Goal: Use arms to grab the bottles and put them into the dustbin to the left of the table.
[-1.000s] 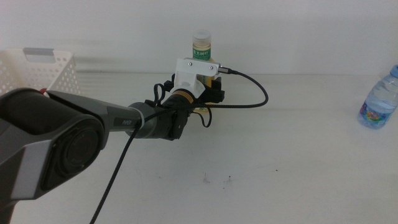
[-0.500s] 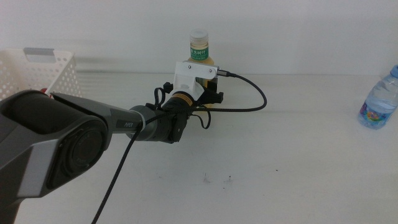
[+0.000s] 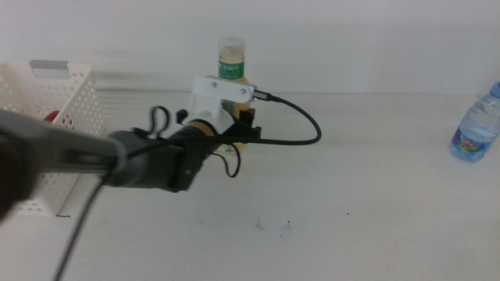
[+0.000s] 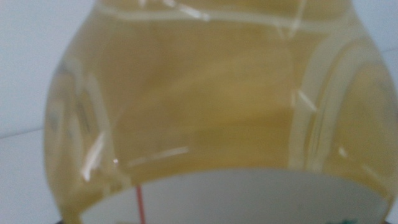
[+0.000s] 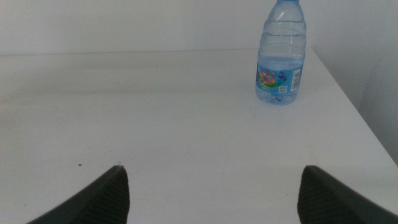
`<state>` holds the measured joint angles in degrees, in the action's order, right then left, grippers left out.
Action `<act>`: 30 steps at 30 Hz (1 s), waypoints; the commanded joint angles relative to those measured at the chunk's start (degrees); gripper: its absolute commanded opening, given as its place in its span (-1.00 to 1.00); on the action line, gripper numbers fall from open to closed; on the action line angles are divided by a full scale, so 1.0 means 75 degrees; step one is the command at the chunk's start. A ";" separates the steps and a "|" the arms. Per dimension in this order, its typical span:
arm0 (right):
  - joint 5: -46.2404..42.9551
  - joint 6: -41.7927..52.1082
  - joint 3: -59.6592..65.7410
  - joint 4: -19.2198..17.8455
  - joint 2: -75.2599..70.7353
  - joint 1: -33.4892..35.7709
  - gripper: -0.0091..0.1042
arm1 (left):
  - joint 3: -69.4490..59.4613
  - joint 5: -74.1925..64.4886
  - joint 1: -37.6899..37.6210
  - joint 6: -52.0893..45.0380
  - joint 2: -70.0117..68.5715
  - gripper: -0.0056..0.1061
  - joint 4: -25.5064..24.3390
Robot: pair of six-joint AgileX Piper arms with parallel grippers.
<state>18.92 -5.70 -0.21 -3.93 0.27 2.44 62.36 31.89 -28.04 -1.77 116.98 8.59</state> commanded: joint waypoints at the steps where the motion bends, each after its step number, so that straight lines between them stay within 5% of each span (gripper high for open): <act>1: -0.0097 0.0019 0.0028 -0.0018 -0.0036 -0.0034 0.68 | -0.0431 0.0218 0.0013 0.0012 -0.1021 -0.93 -0.0155; 18: -0.0097 0.0019 0.0028 -0.0018 -0.0036 -0.0034 0.68 | -0.0675 -0.5549 0.0070 -0.0444 -0.4322 -0.93 -0.0174; 30: -0.0097 0.0019 0.0028 -0.0018 -0.0036 -0.0034 0.68 | 0.0685 -1.0156 0.1684 -0.1619 -0.4590 -0.93 -0.0174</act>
<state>18.92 -5.70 -0.21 -3.75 0.27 2.44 64.58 -42.82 -16.80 -12.27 84.37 7.10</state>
